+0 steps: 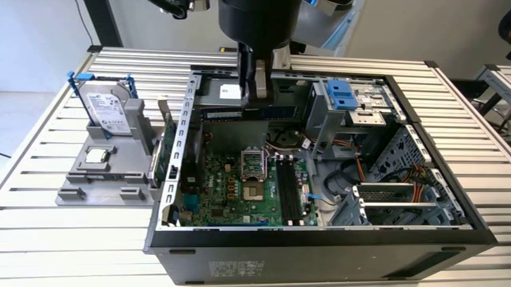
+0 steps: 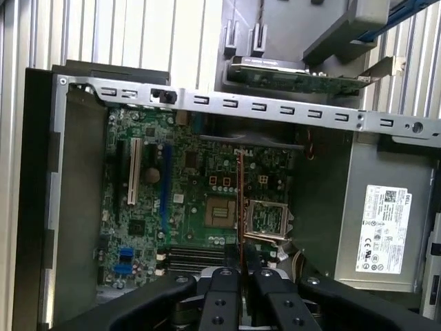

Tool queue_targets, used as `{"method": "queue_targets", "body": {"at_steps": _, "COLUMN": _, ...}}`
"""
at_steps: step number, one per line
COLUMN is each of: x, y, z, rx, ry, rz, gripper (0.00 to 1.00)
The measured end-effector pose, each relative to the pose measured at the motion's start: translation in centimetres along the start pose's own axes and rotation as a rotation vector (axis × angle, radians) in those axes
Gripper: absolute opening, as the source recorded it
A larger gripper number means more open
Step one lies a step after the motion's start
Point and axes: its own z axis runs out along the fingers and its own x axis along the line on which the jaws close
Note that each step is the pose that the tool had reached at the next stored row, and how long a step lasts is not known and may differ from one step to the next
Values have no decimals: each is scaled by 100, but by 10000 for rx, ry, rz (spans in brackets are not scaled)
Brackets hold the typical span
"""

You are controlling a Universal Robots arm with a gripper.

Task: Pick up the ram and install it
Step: 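Pick up the ram and move it above insertion slot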

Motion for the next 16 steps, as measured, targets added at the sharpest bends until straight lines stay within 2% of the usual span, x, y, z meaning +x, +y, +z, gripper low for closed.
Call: {"method": "queue_targets", "body": {"at_steps": 16, "x": 17, "y": -218, "z": 0, "rx": -3, "ry": 0, "rz": -45, "gripper": 0}}
